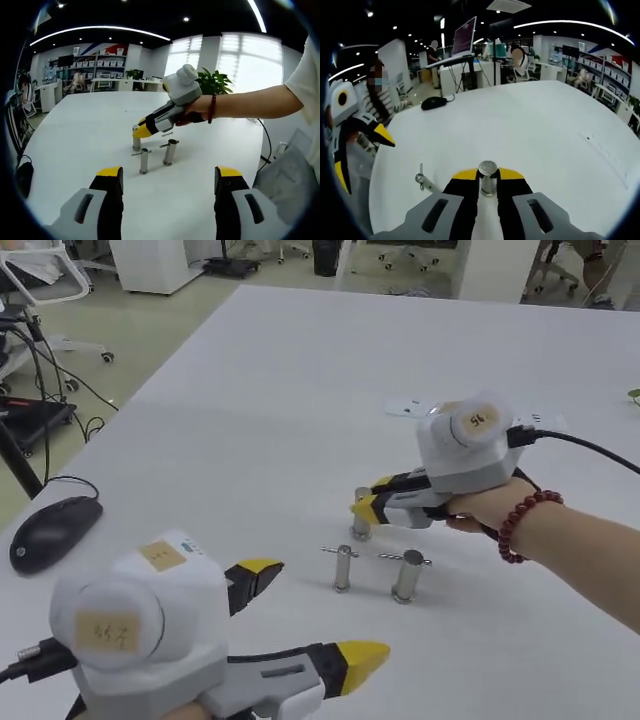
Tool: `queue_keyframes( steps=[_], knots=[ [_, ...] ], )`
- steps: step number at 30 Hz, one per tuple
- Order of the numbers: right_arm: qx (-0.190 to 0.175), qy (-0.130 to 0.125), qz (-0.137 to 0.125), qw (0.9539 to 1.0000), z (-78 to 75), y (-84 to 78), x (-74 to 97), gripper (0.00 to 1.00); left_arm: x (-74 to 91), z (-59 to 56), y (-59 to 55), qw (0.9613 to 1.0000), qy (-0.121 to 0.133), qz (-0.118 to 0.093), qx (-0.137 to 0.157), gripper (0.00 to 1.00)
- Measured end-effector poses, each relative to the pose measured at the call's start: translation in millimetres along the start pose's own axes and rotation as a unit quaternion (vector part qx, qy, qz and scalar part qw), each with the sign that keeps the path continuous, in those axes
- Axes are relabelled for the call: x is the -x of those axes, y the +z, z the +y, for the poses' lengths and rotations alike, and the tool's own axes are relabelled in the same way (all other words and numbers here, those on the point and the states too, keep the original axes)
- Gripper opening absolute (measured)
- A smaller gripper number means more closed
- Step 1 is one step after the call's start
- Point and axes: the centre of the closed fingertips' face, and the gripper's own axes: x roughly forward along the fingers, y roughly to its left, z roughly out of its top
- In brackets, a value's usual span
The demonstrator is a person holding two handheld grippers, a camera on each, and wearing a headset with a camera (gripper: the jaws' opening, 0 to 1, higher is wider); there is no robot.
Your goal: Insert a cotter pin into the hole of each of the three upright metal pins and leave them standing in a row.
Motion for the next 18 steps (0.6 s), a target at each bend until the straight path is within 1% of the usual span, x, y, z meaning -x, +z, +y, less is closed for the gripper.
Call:
queue_keyframes(
  steps=[2,8,12,18],
  knots=[
    [-0.004,-0.006,0.000,1.0000,-2.9,-2.6,6.2,0.14,1.3,1.4,1.9,1.0000,0.003,-0.005,0.005,0.74],
    [-0.005,-0.020,0.005,0.9998,-8.8,-11.9,23.4,0.14,3.4,4.2,3.8,0.9999,0.010,-0.006,-0.001,0.74],
    [-0.010,-0.026,0.006,0.9996,-11.4,-17.4,31.5,0.14,4.3,4.8,5.6,0.9999,0.012,-0.009,-0.002,0.74],
    [-0.014,-0.034,0.009,0.9993,-12.8,-25.7,43.3,0.14,6.3,3.0,4.5,0.9999,0.010,-0.005,-0.006,0.74]
  ],
)
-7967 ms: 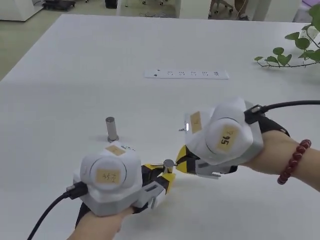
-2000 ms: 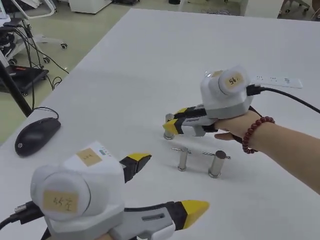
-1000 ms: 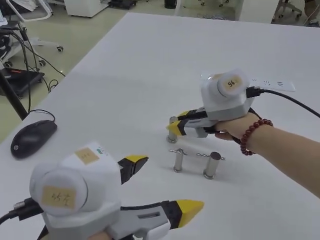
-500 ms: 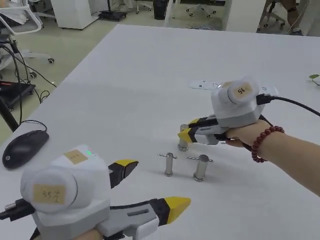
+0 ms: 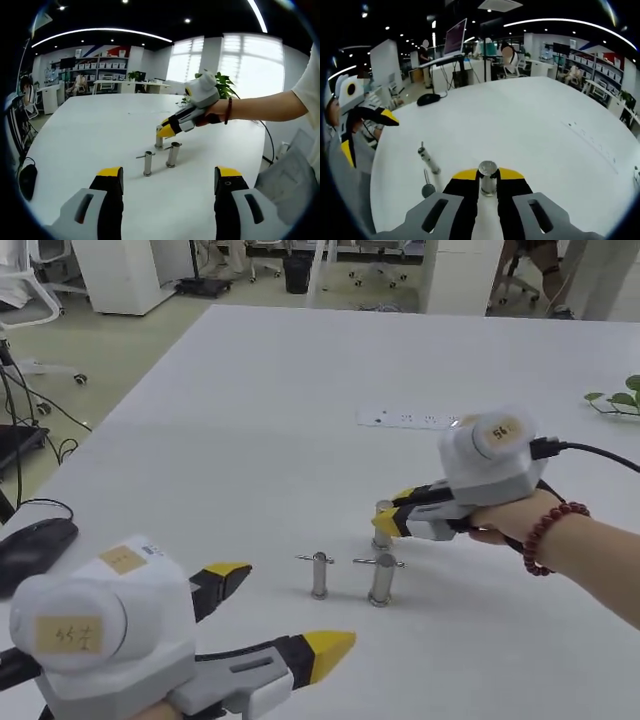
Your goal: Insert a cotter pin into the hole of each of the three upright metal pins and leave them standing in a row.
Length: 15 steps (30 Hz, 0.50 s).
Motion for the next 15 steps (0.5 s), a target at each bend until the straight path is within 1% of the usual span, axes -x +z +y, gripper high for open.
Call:
queue_keyframes(
  steps=[4,8,15],
  knots=[
    [-0.002,-0.006,0.001,1.0000,-1.4,-4.4,8.8,0.14,1.7,-1.5,-0.6,1.0000,-0.001,0.001,-0.001,0.74],
    [0.004,-0.010,0.006,0.9999,-0.4,-9.7,18.6,0.14,2.4,-3.7,-1.4,1.0000,-0.003,0.003,-0.002,0.74],
    [0.008,-0.013,0.007,0.9999,0.4,-17.0,33.7,0.14,1.9,-9.0,-0.2,1.0000,-0.008,0.003,-0.005,0.73]
  ],
)
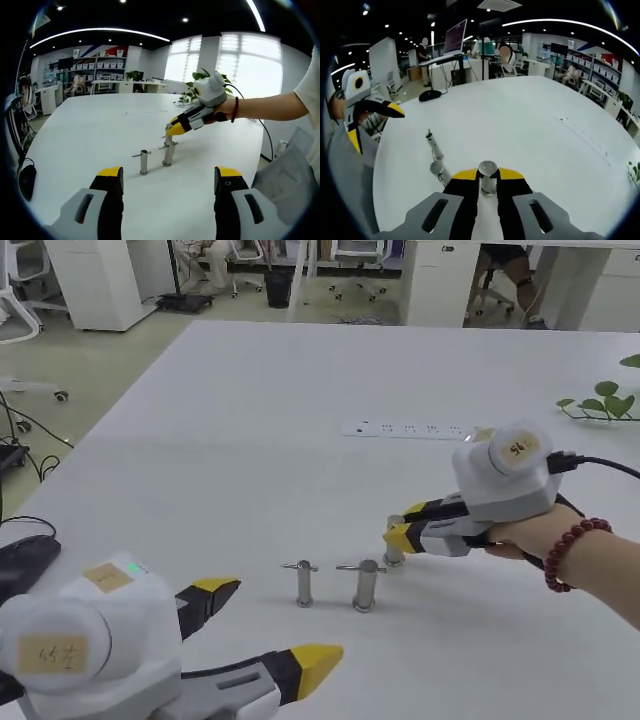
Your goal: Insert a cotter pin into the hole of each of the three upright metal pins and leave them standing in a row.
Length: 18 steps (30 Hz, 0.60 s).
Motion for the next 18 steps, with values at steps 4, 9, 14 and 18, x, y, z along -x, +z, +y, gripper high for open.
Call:
queue_keyframes(
  steps=[4,9,14,18],
  knots=[
    [0.002,0.001,0.002,1.0000,-0.3,-5.3,6.6,0.14,-0.7,-2.9,0.3,1.0000,-0.002,0.000,-0.003,0.73],
    [0.003,0.006,0.001,1.0000,4.1,-11.5,14.6,0.14,-0.3,-6.2,0.2,1.0000,-0.005,0.000,-0.005,0.73],
    [0.009,0.010,0.005,0.9999,11.4,-17.7,21.0,0.14,0.7,-8.1,-0.3,1.0000,-0.005,0.001,-0.006,0.73],
    [0.013,0.016,0.006,0.9998,16.3,-20.9,24.7,0.14,1.2,-8.7,-0.8,1.0000,-0.005,0.002,-0.007,0.73]
  ],
)
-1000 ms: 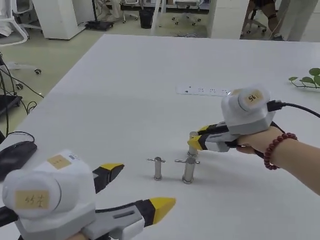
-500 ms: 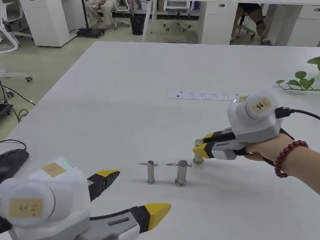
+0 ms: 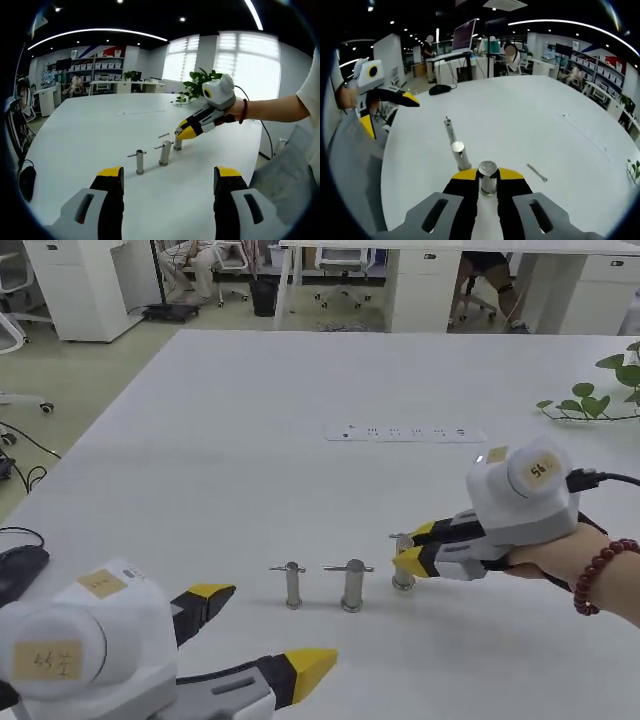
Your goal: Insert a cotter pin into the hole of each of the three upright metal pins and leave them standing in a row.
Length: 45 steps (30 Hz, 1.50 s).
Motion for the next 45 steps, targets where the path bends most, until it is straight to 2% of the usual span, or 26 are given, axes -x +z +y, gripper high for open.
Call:
queue_keyframes(
  steps=[14,27,32,41,45],
  knots=[
    [0.013,0.023,-0.006,0.9996,31.4,-2.7,7.8,0.14,0.4,-5.2,-0.5,1.0000,-0.004,0.000,-0.003,0.72],
    [0.014,0.047,-0.009,0.9987,62.2,-7.6,4.3,0.14,1.2,-7.1,-3.8,1.0000,-0.006,0.003,-0.004,0.71],
    [0.004,0.049,-0.010,0.9987,67.5,-11.5,1.3,0.14,1.0,-9.0,-4.9,0.9999,-0.009,0.004,-0.006,0.71],
    [0.010,0.051,-0.003,0.9987,72.6,-20.6,-1.2,0.14,0.1,-10.1,-3.2,0.9999,-0.012,0.000,-0.010,0.71],
    [0.010,0.051,-0.012,0.9986,75.1,-19.5,0.1,0.14,0.0,-9.6,-2.5,0.9999,-0.011,-0.004,-0.008,0.71]
  ],
)
